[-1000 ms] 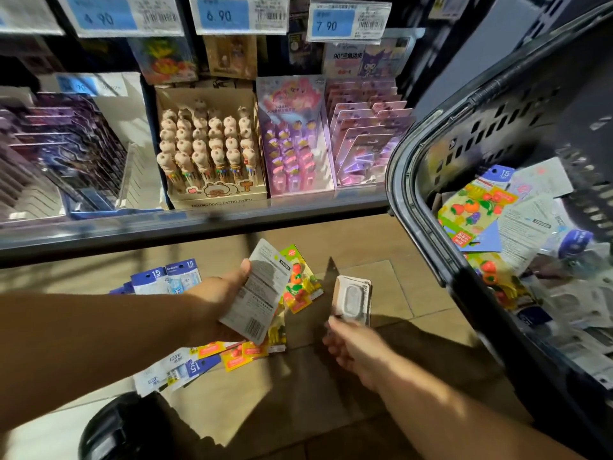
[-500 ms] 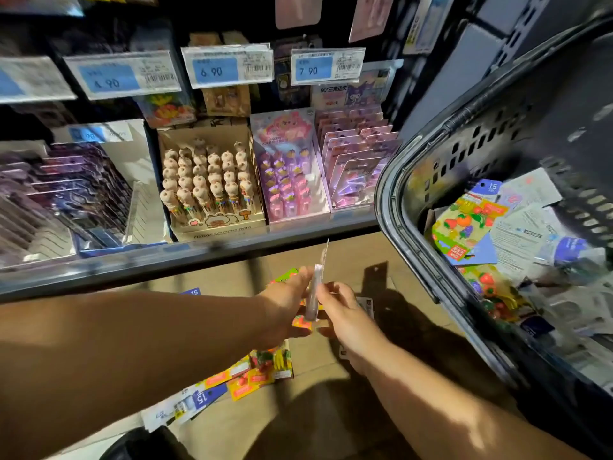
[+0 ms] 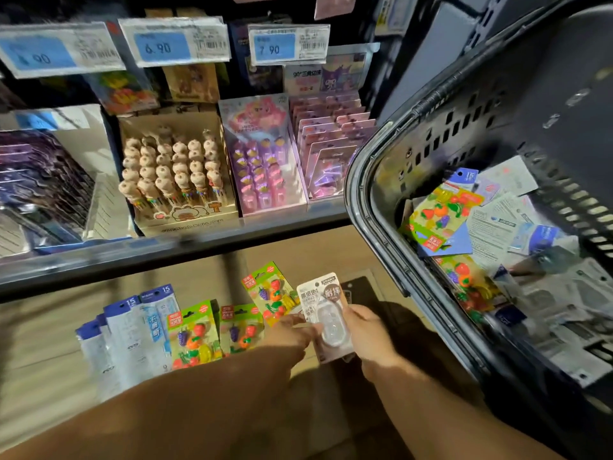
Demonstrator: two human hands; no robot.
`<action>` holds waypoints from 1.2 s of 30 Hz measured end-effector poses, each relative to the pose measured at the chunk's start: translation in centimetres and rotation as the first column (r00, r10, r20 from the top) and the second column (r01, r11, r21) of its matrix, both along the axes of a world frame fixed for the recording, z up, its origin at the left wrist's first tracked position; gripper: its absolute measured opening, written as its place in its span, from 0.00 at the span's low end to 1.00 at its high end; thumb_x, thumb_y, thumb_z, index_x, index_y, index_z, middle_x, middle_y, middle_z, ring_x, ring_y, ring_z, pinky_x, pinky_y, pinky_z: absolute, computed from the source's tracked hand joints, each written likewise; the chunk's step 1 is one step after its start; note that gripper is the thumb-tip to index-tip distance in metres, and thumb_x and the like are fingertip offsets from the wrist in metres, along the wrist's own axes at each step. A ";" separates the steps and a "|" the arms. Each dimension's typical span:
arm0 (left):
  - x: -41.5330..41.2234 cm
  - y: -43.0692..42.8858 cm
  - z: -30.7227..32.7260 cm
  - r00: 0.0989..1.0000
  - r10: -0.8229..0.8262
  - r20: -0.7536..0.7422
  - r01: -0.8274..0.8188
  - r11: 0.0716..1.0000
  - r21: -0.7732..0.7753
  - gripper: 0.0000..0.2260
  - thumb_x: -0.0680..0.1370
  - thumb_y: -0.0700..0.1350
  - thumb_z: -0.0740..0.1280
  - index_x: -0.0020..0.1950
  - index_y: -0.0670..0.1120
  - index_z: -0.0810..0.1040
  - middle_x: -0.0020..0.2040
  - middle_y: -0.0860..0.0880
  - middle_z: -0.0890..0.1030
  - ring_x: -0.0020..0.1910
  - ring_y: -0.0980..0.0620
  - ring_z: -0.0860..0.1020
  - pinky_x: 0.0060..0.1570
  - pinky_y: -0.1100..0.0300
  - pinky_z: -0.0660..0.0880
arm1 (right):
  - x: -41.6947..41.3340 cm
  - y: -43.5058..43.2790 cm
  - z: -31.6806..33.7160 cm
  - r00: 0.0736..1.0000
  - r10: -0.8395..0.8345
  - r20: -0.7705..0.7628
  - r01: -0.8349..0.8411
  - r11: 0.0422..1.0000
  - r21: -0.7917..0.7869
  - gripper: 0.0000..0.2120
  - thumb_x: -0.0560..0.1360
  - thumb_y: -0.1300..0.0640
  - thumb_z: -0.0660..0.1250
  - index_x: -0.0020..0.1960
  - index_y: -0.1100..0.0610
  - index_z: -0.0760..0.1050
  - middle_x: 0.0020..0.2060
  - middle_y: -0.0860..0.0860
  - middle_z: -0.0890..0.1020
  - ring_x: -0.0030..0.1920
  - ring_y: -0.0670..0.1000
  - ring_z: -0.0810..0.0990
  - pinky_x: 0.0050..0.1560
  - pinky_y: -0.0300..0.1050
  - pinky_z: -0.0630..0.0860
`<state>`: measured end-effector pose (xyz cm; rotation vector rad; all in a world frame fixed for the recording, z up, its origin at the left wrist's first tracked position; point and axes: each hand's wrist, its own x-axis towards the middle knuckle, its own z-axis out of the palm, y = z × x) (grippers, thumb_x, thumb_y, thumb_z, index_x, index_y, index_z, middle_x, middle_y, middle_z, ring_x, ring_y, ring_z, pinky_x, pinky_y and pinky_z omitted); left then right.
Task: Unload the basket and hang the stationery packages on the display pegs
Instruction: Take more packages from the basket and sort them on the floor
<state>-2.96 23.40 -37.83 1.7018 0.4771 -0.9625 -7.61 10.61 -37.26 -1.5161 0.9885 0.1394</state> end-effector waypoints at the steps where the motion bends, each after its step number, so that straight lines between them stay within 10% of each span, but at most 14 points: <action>1: 0.1 -0.2 -0.2 1.000 -0.021 0.004 0.021 1.000 0.009 0.16 0.76 0.44 0.73 0.61 0.42 0.76 0.43 0.46 0.77 0.36 0.53 0.71 0.33 0.62 0.69 | -0.1 -0.1 -0.4 1.000 -0.014 -0.016 0.014 1.000 -0.017 0.07 0.79 0.55 0.65 0.49 0.56 0.81 0.45 0.55 0.85 0.48 0.54 0.83 0.45 0.46 0.77; 8: 1.6 -0.3 -0.8 0.994 -0.109 -0.021 0.111 0.983 0.148 0.17 0.75 0.44 0.74 0.62 0.44 0.75 0.46 0.45 0.80 0.43 0.48 0.78 0.47 0.55 0.79 | 0.2 -1.5 -2.2 0.972 0.099 -0.215 -0.120 0.989 -0.083 0.13 0.82 0.62 0.57 0.64 0.63 0.74 0.56 0.60 0.80 0.50 0.53 0.79 0.39 0.36 0.71; 13: 2.2 -0.2 -0.7 0.995 -0.094 -0.023 0.094 0.996 0.009 0.13 0.78 0.40 0.70 0.62 0.39 0.78 0.41 0.46 0.79 0.37 0.52 0.76 0.35 0.62 0.74 | 0.4 -1.2 -1.4 0.977 0.126 -0.170 -0.157 0.971 -0.182 0.10 0.82 0.64 0.56 0.58 0.58 0.74 0.50 0.55 0.80 0.36 0.44 0.72 0.26 0.28 0.65; 18: 3.5 -1.4 2.3 1.000 -0.013 0.017 0.015 0.992 -0.127 0.08 0.83 0.38 0.60 0.45 0.46 0.74 0.39 0.51 0.77 0.35 0.55 0.72 0.35 0.64 0.66 | 1.4 0.3 3.1 0.999 0.033 0.010 -0.031 0.991 -0.128 0.09 0.82 0.59 0.57 0.57 0.55 0.75 0.49 0.51 0.80 0.43 0.48 0.77 0.38 0.37 0.71; 25: 5.4 -3.2 9.0 0.972 0.204 0.119 -0.159 0.937 -0.312 0.09 0.84 0.46 0.59 0.44 0.50 0.73 0.41 0.49 0.79 0.36 0.54 0.75 0.36 0.61 0.70 | 3.9 2.4 12.5 0.936 0.089 0.341 -0.077 0.996 -0.050 0.10 0.83 0.59 0.57 0.51 0.55 0.77 0.39 0.48 0.77 0.36 0.44 0.74 0.30 0.29 0.69; 36: 4.5 -7.7 15.7 0.849 -0.035 0.528 0.116 0.986 -0.122 0.27 0.77 0.58 0.67 0.71 0.45 0.67 0.67 0.43 0.72 0.64 0.42 0.73 0.65 0.49 0.70 | 5.0 -4.5 20.3 0.817 -0.164 0.553 0.250 0.965 -0.083 0.11 0.83 0.58 0.56 0.46 0.53 0.75 0.36 0.52 0.75 0.31 0.47 0.72 0.28 0.37 0.67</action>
